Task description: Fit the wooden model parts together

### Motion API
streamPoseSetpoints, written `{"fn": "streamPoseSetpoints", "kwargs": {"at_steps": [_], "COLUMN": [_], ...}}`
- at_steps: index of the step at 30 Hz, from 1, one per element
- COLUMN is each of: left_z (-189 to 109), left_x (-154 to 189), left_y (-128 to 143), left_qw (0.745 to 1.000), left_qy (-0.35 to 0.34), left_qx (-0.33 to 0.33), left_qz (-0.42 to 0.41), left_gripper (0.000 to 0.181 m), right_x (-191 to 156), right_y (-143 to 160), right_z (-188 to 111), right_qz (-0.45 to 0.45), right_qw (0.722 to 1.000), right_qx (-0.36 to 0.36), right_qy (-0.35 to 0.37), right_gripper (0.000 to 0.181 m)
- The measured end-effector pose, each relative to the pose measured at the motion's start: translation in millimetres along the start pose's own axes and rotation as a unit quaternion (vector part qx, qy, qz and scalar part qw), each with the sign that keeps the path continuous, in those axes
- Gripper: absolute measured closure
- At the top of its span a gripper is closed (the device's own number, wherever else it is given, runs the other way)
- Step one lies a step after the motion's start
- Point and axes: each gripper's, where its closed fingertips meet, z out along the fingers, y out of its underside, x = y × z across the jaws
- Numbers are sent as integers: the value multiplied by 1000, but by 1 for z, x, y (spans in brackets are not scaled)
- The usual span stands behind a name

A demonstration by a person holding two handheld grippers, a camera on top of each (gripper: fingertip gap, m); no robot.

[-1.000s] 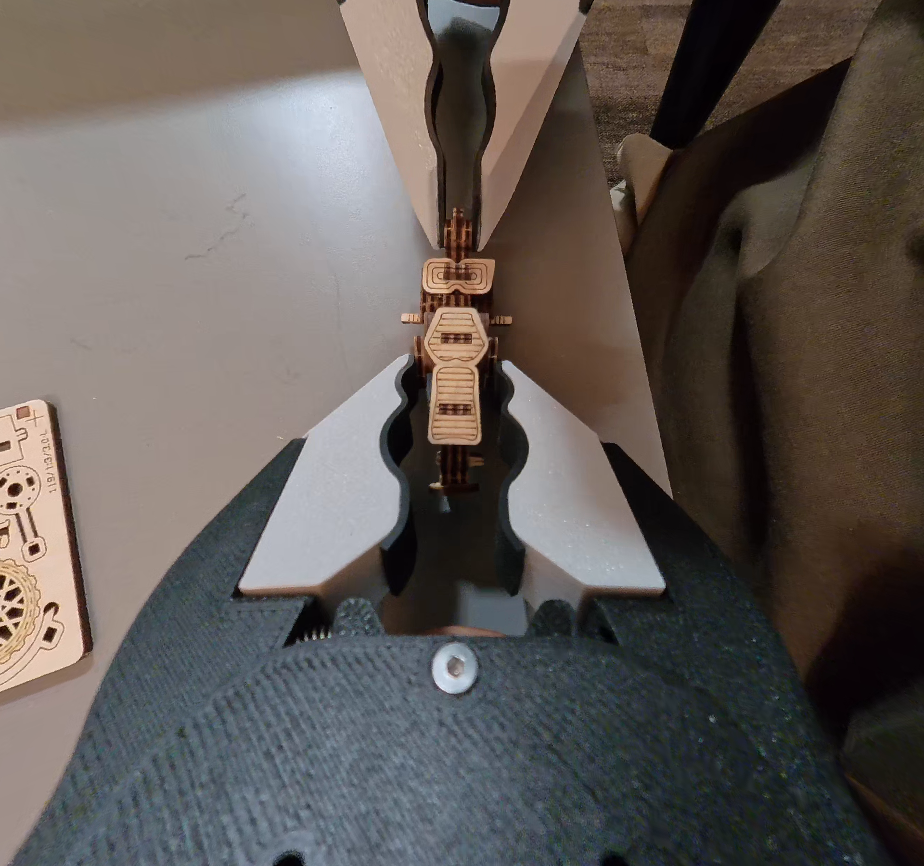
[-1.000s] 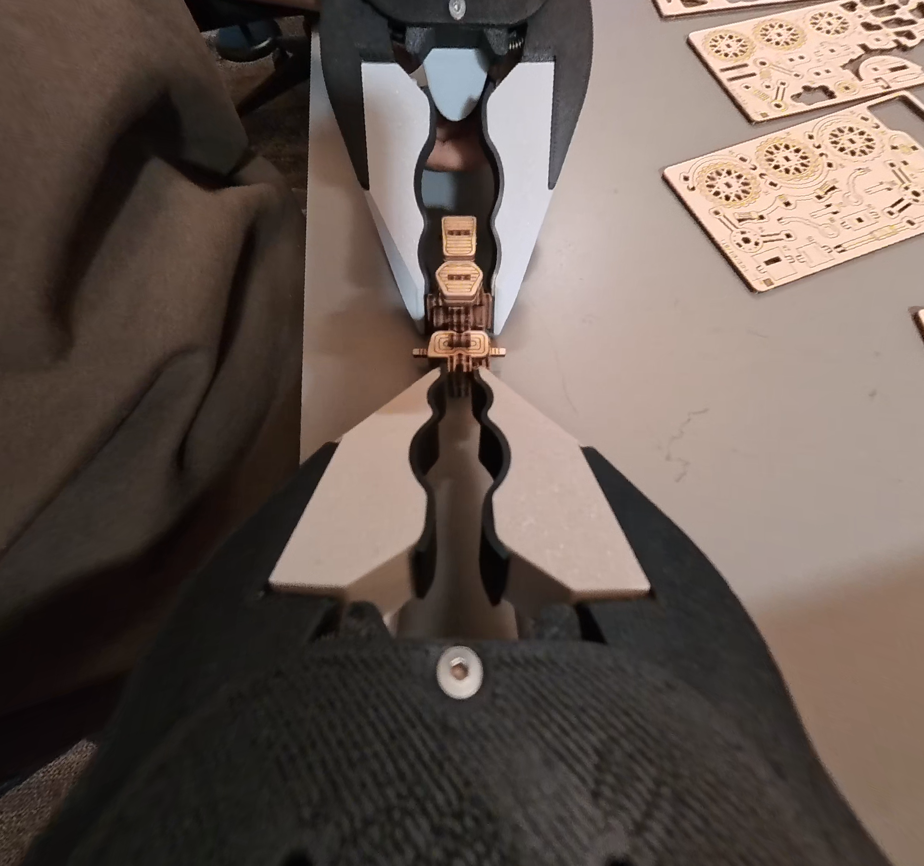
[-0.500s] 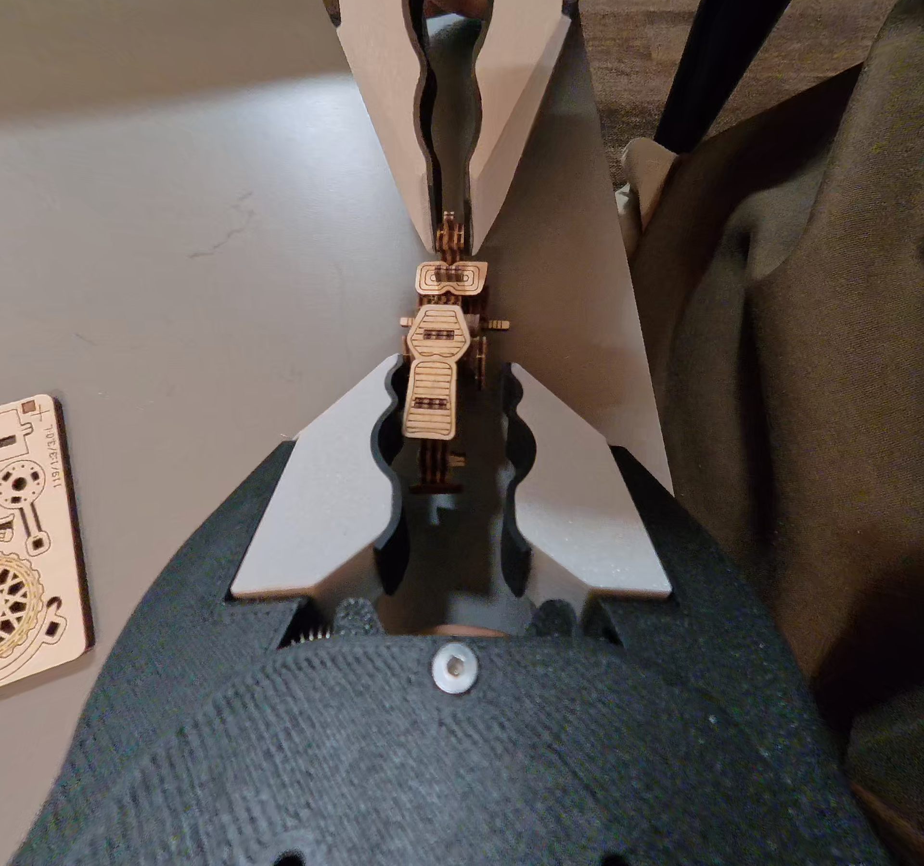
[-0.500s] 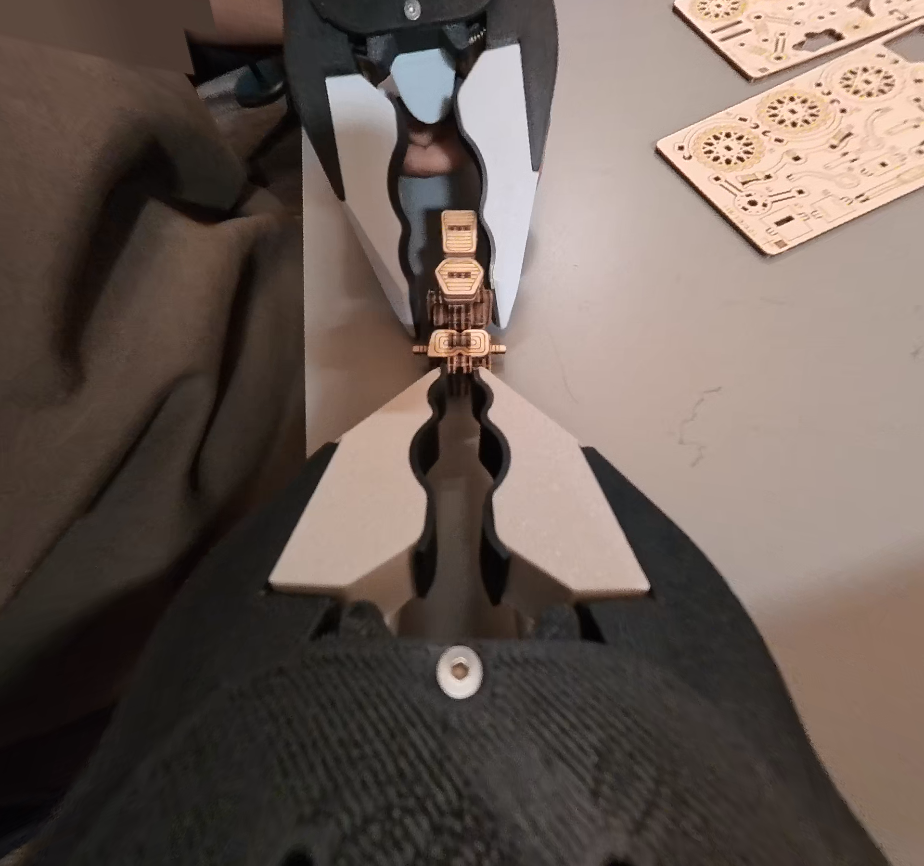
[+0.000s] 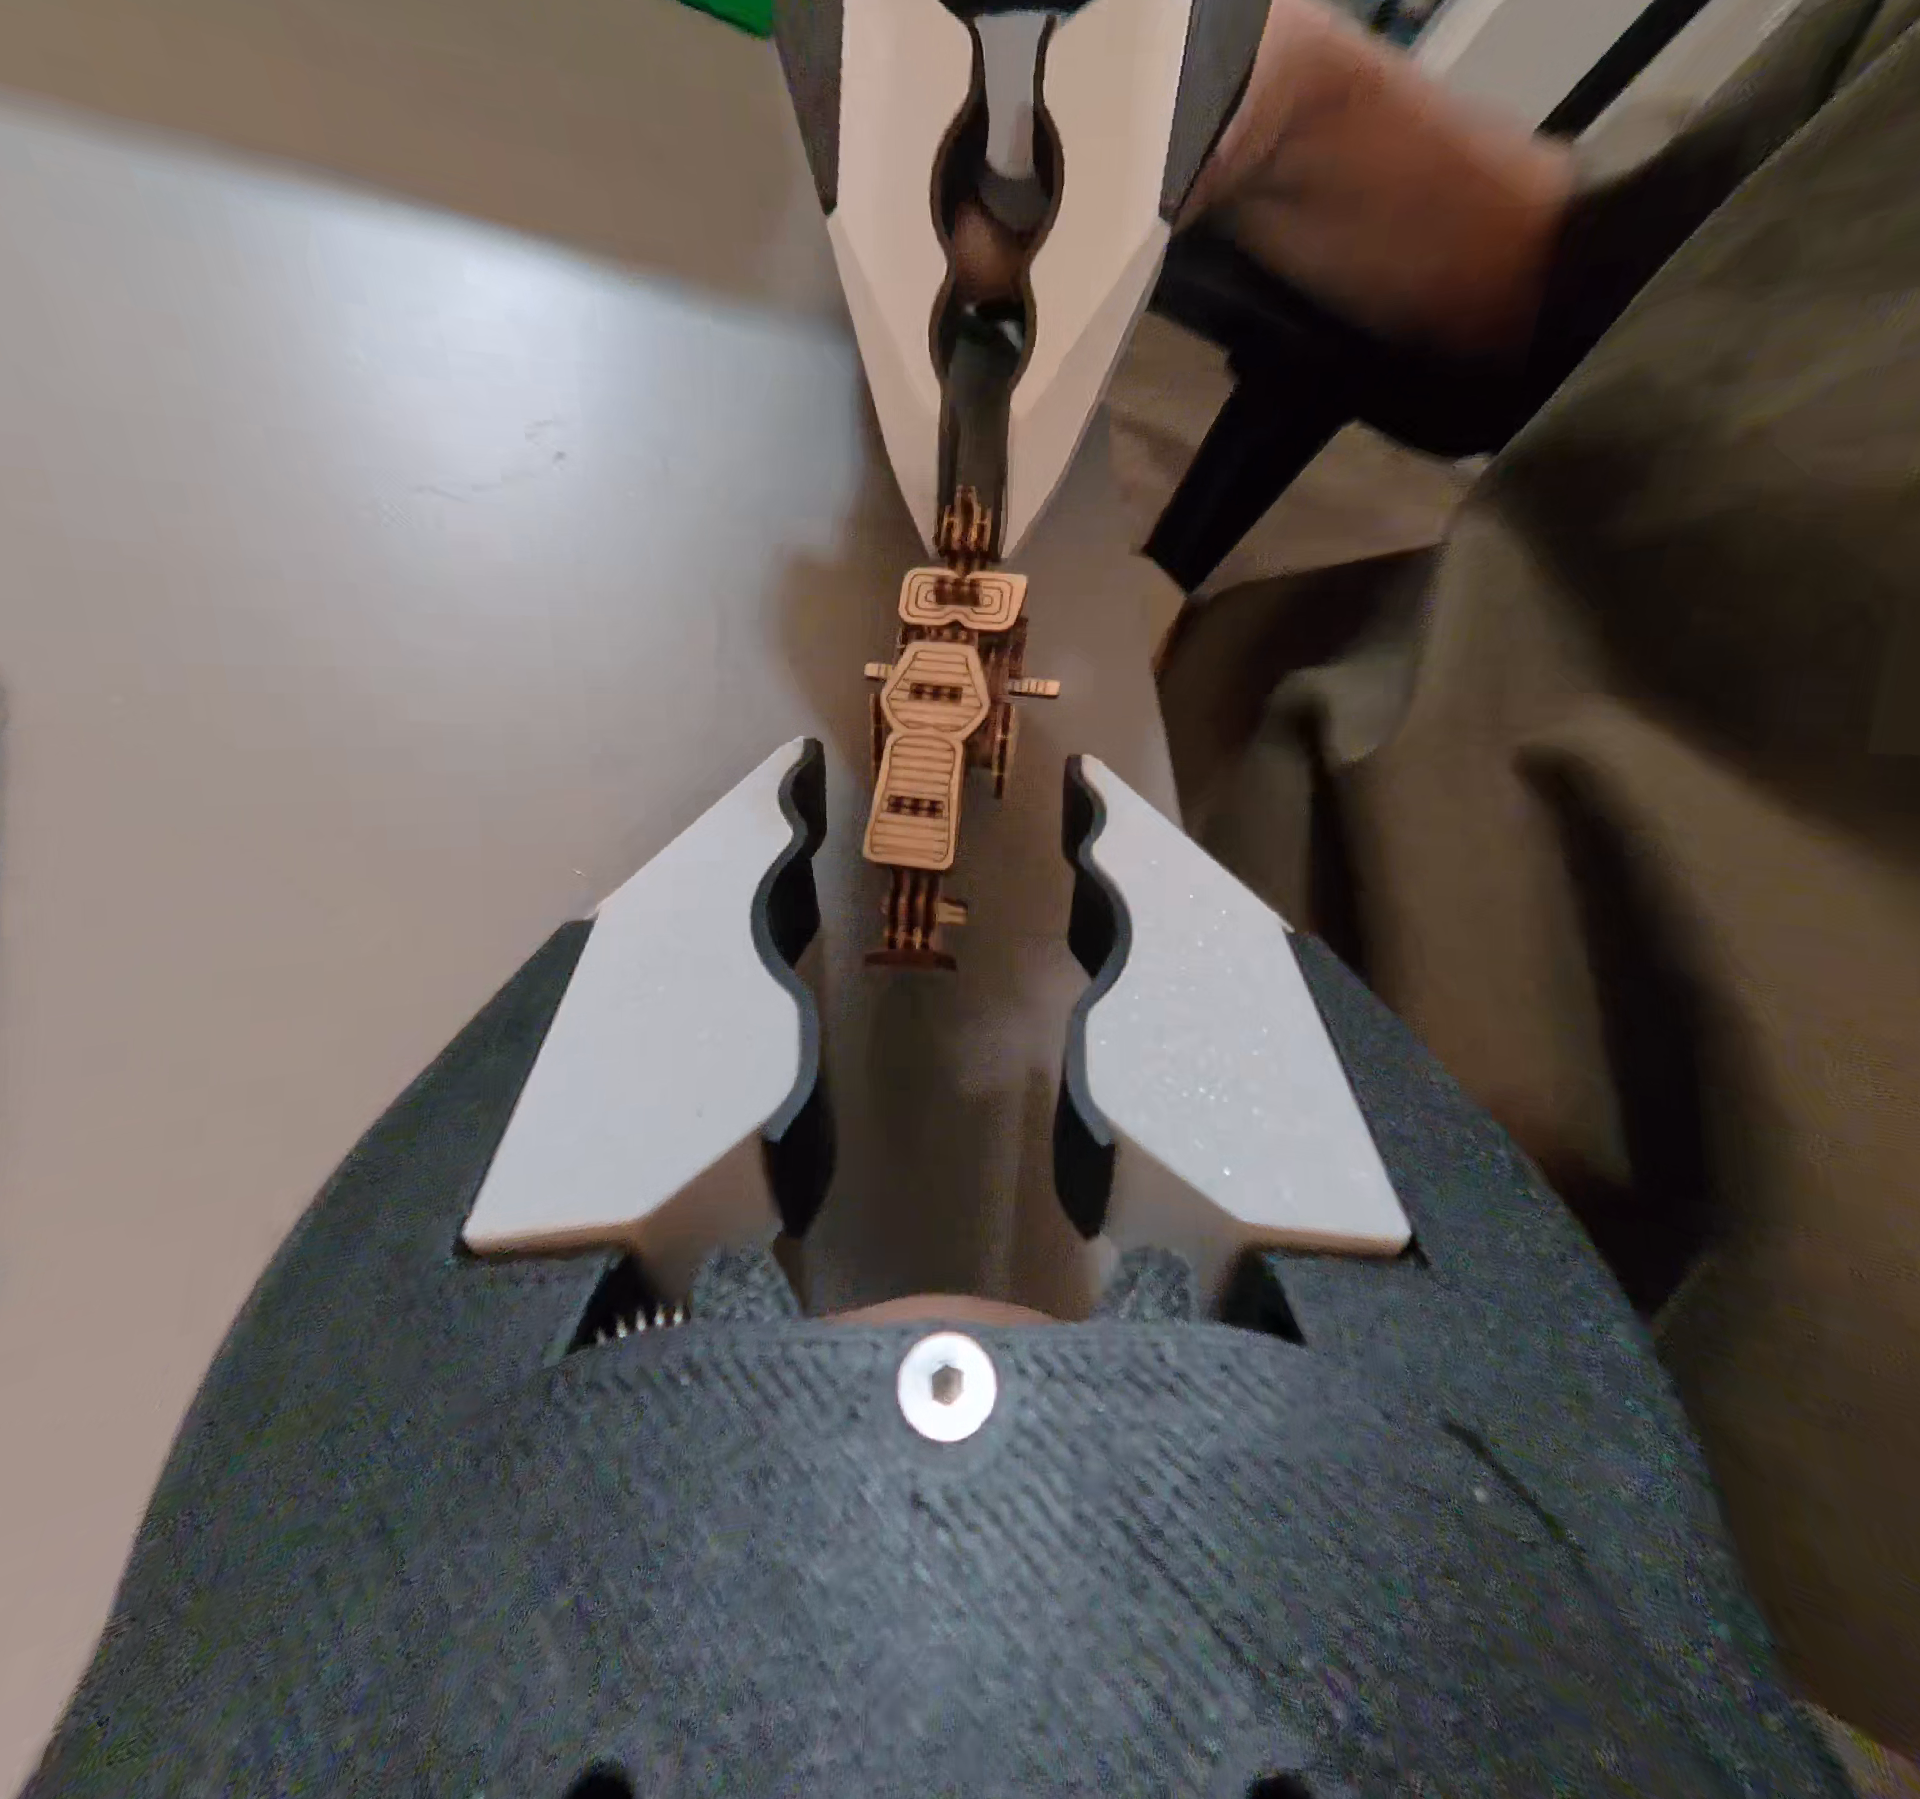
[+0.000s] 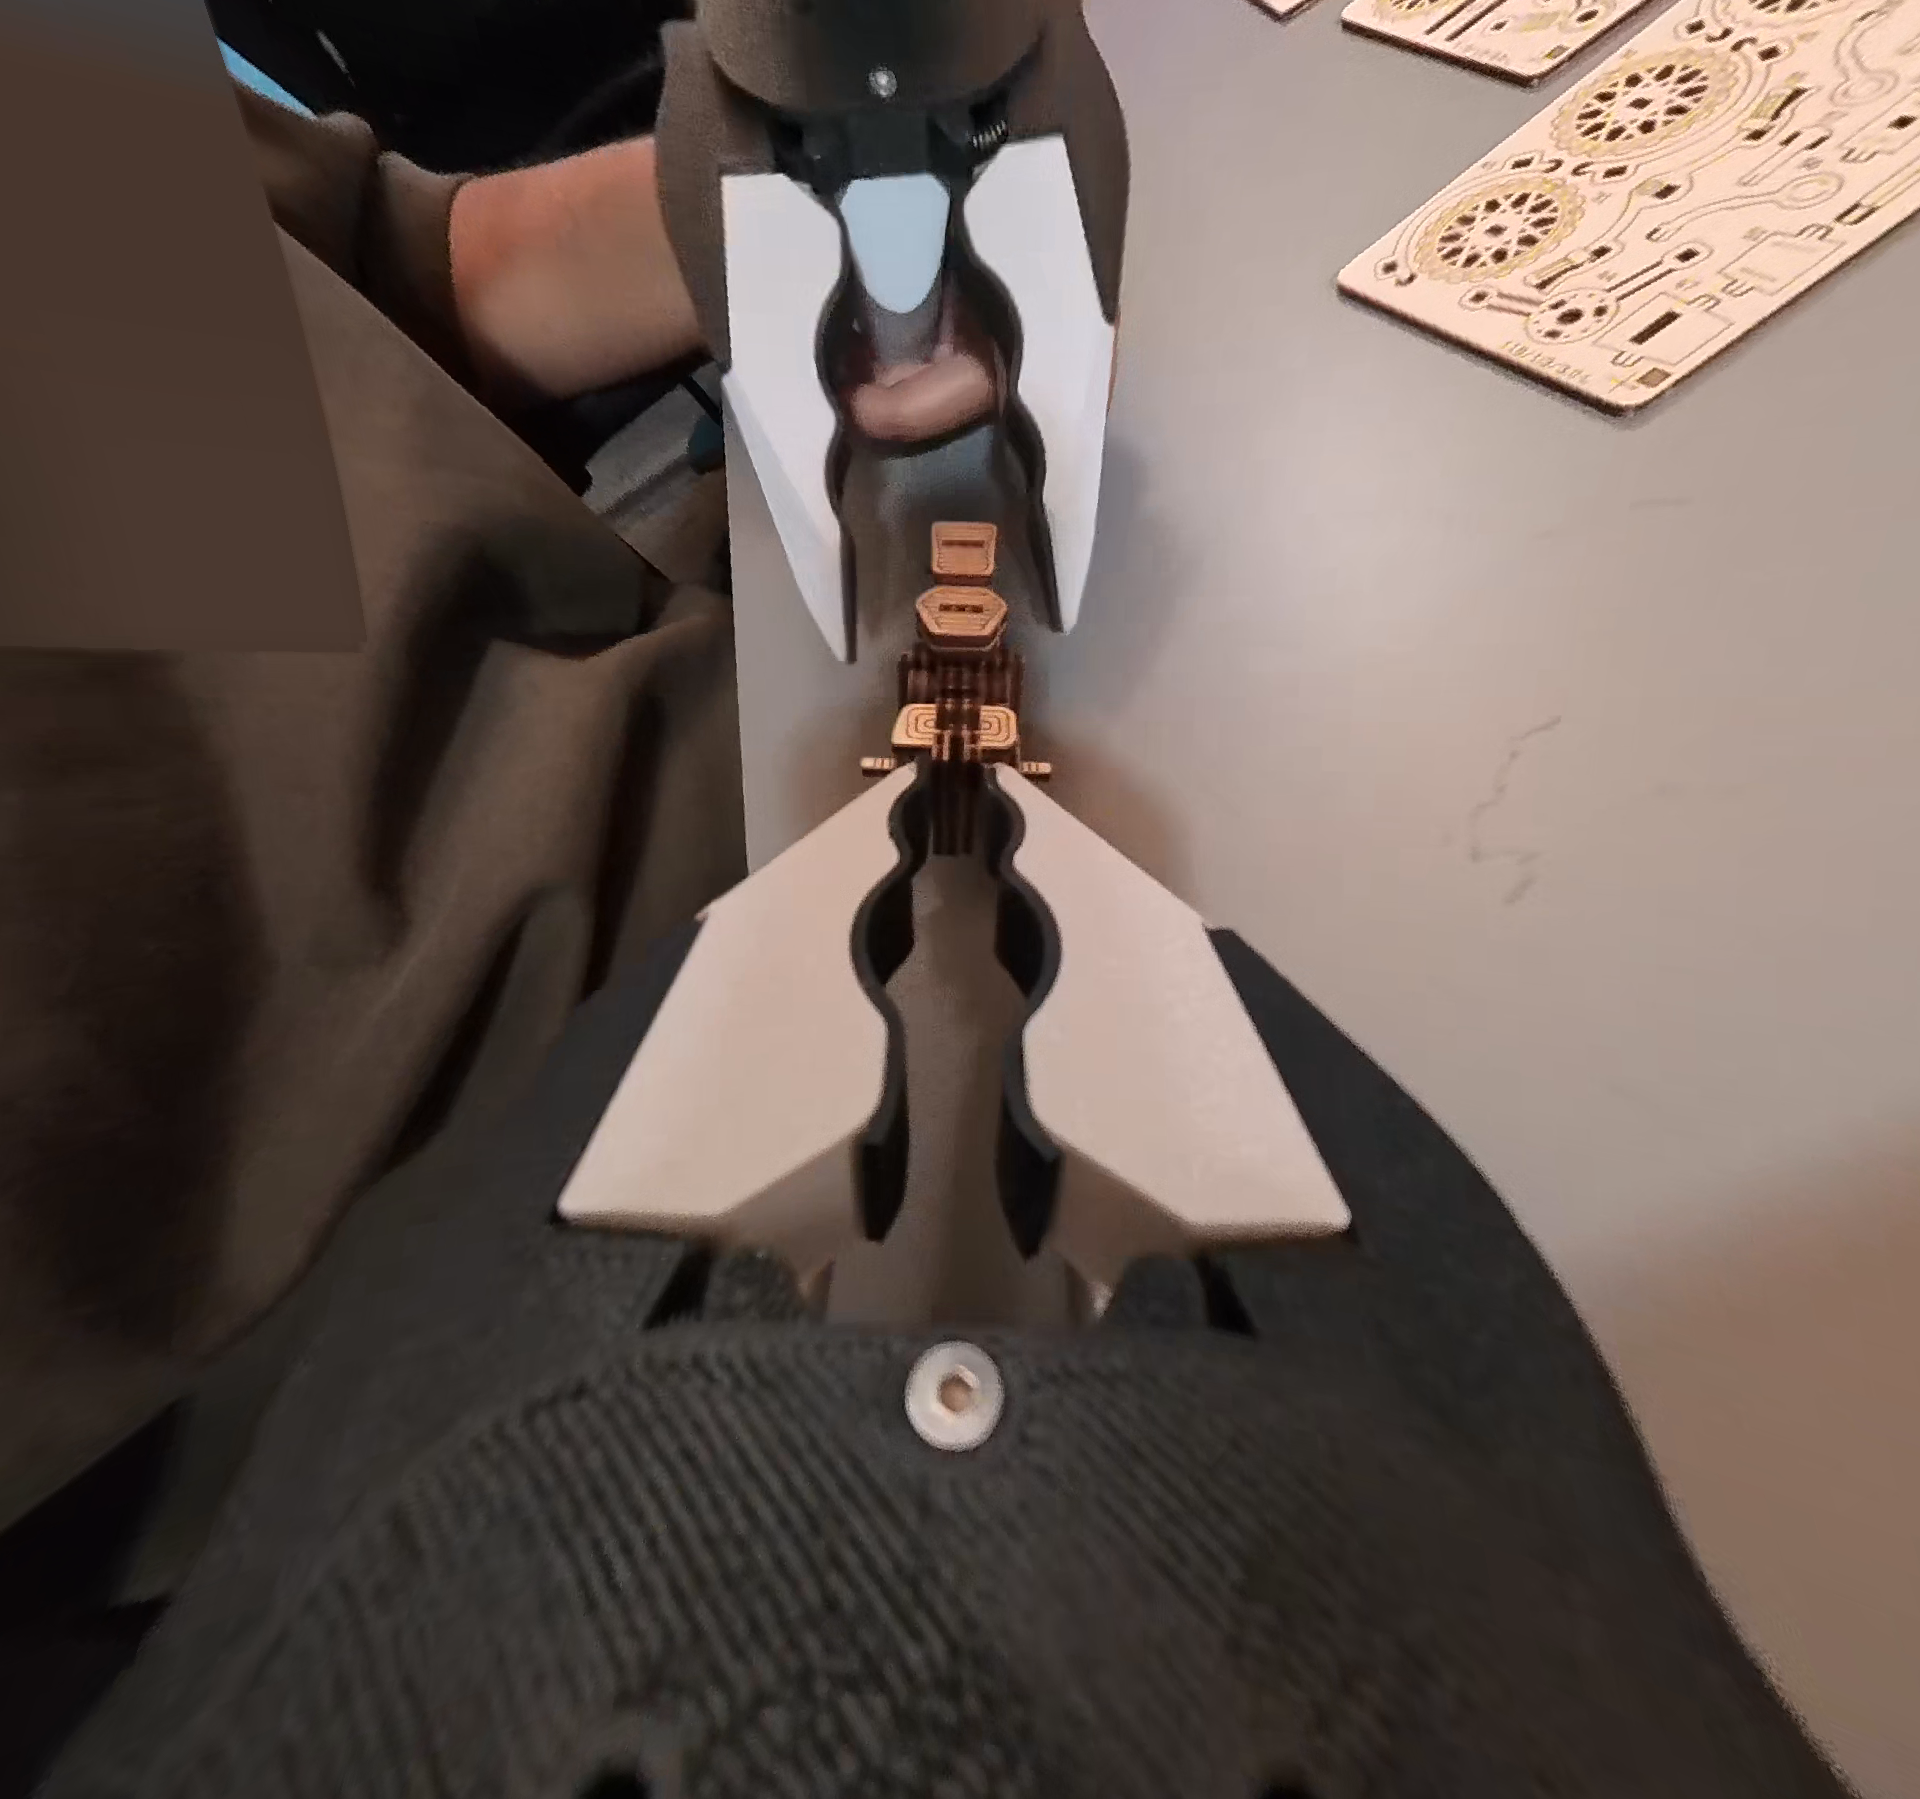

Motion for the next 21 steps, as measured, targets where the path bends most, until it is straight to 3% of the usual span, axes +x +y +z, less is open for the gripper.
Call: {"fn": "streamPoseSetpoints", "kwargs": {"at_steps": [1,9,21], "left_z": [-2,-32,-31], "left_x": [1,-6,-5], "left_y": [-2,-34,-36], "left_qw": [1000,980,979], "left_qy": [16,81,85], "left_qx": [12,151,155], "left_qz": [-20,-97,-99], "left_gripper": [135,130,128], "right_x": [0,-1,-4], "right_y": [-2,-27,-34], "right_z": [-2,-21,-25], "right_qz": [8,84,90], "right_qw": [1000,990,986], "right_qx": [7,99,124], "right_qy": [-5,-52,-62], "right_gripper": [174,175,175]}}
